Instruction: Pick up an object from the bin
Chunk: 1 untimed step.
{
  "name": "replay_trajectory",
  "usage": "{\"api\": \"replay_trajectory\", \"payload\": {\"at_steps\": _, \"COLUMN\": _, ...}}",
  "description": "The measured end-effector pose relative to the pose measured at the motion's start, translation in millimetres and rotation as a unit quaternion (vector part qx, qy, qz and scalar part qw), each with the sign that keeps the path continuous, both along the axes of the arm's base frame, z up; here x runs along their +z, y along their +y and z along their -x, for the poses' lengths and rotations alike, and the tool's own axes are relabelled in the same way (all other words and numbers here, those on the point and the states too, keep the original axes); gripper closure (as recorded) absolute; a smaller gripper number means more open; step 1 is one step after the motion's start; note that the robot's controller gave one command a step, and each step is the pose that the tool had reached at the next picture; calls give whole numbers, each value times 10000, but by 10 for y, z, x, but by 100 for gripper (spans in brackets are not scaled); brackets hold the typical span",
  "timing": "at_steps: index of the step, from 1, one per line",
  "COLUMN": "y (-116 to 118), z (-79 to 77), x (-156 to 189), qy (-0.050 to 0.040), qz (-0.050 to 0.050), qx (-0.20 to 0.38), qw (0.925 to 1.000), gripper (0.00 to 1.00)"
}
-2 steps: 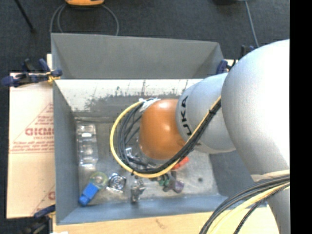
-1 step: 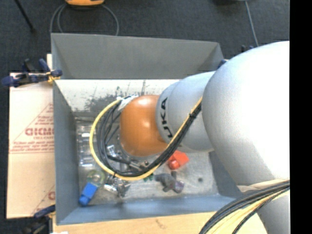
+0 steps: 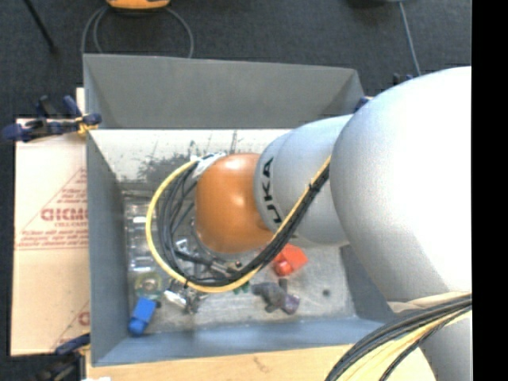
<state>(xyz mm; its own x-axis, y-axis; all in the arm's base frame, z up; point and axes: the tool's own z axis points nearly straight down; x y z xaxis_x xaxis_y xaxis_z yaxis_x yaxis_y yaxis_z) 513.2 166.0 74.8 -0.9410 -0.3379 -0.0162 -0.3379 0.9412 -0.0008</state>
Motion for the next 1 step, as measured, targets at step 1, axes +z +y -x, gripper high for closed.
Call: {"api": "replay_trajectory", "payload": {"at_steps": 1, "y": -199, "z": -49, "x": 2279, "qy": 12, "qz": 26, "qx": 1017, "qw": 9948, "gripper": 100}}
